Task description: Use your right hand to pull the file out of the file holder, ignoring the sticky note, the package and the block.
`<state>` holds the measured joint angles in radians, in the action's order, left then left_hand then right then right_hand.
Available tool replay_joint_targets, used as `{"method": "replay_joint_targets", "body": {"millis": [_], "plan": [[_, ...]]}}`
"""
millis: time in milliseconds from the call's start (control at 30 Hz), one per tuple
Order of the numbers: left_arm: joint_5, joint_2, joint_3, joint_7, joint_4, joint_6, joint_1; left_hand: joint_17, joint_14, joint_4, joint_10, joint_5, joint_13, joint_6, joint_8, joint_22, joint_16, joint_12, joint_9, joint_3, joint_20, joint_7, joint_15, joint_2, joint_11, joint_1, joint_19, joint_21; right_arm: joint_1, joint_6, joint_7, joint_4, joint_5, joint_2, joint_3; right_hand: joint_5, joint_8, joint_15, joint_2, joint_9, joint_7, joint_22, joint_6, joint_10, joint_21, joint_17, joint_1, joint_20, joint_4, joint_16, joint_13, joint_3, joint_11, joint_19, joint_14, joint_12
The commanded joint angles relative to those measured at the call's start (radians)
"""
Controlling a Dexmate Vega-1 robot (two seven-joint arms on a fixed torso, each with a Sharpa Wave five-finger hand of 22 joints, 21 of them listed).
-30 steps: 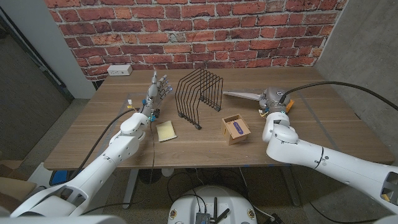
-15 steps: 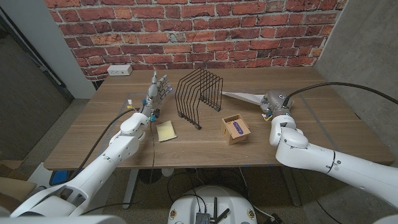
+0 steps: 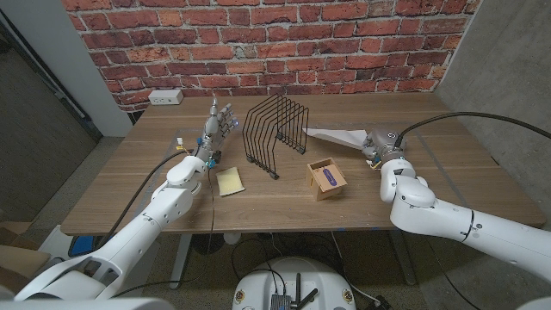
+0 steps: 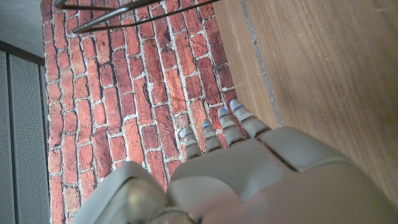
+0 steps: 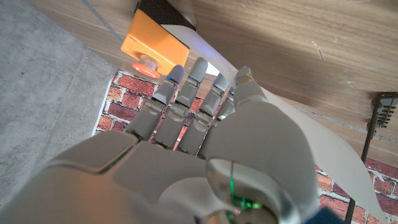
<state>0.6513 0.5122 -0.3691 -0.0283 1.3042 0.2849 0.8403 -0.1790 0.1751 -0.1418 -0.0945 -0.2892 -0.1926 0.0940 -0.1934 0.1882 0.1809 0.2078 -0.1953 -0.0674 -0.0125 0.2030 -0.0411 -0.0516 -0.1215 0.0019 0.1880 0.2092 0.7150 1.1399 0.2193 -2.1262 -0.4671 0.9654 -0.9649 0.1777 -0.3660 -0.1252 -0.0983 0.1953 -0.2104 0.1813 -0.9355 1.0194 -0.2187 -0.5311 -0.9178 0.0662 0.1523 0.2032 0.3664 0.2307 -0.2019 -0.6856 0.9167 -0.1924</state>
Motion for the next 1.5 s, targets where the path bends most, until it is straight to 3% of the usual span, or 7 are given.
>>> {"method": "replay_joint_targets", "body": {"millis": [33, 400, 667, 1033, 1500], "plan": [[0.0, 0.001, 0.0, 0.0, 0.001, 0.0, 0.001, -0.003, 0.007, -0.003, -0.001, -0.007, -0.005, 0.005, -0.007, 0.006, 0.006, 0.006, -0.004, -0.004, -0.002, 0.006, -0.004, -0.012, -0.007, 0.001, 0.005, 0.008, -0.034, -0.006, -0.125, 0.035, -0.105, -0.008, -0.047, 0.001, 0.001, -0.106, -0.004, -0.001, 0.002, 0.003, 0.005, -0.005, 0.001, -0.001, 0.012, 0.133, -0.006, 0.005, 0.003, 0.006, -0.003, 0.002, -0.004, -0.004], [0.0, 0.001, 0.0, 0.001, 0.002, 0.0, 0.001, -0.003, 0.006, -0.003, -0.001, -0.007, -0.005, 0.004, -0.007, 0.006, 0.006, 0.006, -0.004, -0.004, -0.002, 0.006, -0.004, -0.012, -0.007, 0.001, 0.006, 0.009, -0.099, 0.046, -0.256, 0.085, -0.269, -0.047, -0.139, 0.002, 0.006, -0.107, -0.005, -0.002, 0.003, 0.003, 0.009, -0.004, 0.001, 0.003, 0.023, 0.131, -0.008, 0.005, 0.001, 0.007, -0.004, 0.002, -0.008, -0.006], [0.0, 0.0, 0.0, 0.001, 0.001, 0.0, 0.001, -0.003, 0.006, -0.003, -0.003, -0.007, -0.005, 0.004, -0.007, 0.006, 0.006, 0.007, -0.004, -0.004, -0.002, 0.006, -0.004, -0.012, -0.004, 0.001, 0.006, 0.009, -0.125, 0.053, -0.339, 0.115, -0.373, -0.068, -0.173, 0.001, 0.009, -0.106, -0.004, -0.002, 0.003, 0.003, 0.011, -0.006, 0.001, 0.005, 0.031, 0.13, -0.009, 0.007, -0.002, 0.007, -0.004, 0.002, -0.01, -0.006], [0.0, 0.0, 0.0, 0.001, 0.001, 0.0, 0.001, -0.003, 0.006, -0.003, 0.001, -0.007, -0.005, 0.004, -0.007, 0.006, 0.006, 0.006, -0.004, -0.005, -0.001, 0.006, -0.004, -0.012, -0.006, 0.001, 0.005, 0.008, -0.092, -0.011, -0.398, 0.121, -0.42, -0.081, -0.114, 0.003, 0.029, -0.107, 0.002, -0.003, 0.004, 0.003, 0.05, -0.033, 0.002, 0.009, 0.041, 0.135, -0.005, 0.004, -0.007, 0.009, -0.003, 0.003, -0.023, 0.001], [0.0, 0.0, 0.0, 0.001, 0.001, 0.0, 0.001, -0.003, 0.007, -0.003, -0.001, -0.007, -0.005, 0.005, -0.007, 0.006, 0.007, 0.006, -0.004, -0.005, -0.002, 0.006, -0.005, -0.012, -0.008, 0.001, 0.005, 0.008, -0.05, -0.089, -0.432, 0.135, -0.468, -0.122, -0.046, 0.004, 0.025, -0.108, -0.002, -0.001, 0.004, 0.003, 0.03, -0.032, 0.003, 0.007, 0.028, 0.138, 0.004, 0.012, -0.006, 0.019, -0.004, 0.004, -0.024, -0.007]]}}
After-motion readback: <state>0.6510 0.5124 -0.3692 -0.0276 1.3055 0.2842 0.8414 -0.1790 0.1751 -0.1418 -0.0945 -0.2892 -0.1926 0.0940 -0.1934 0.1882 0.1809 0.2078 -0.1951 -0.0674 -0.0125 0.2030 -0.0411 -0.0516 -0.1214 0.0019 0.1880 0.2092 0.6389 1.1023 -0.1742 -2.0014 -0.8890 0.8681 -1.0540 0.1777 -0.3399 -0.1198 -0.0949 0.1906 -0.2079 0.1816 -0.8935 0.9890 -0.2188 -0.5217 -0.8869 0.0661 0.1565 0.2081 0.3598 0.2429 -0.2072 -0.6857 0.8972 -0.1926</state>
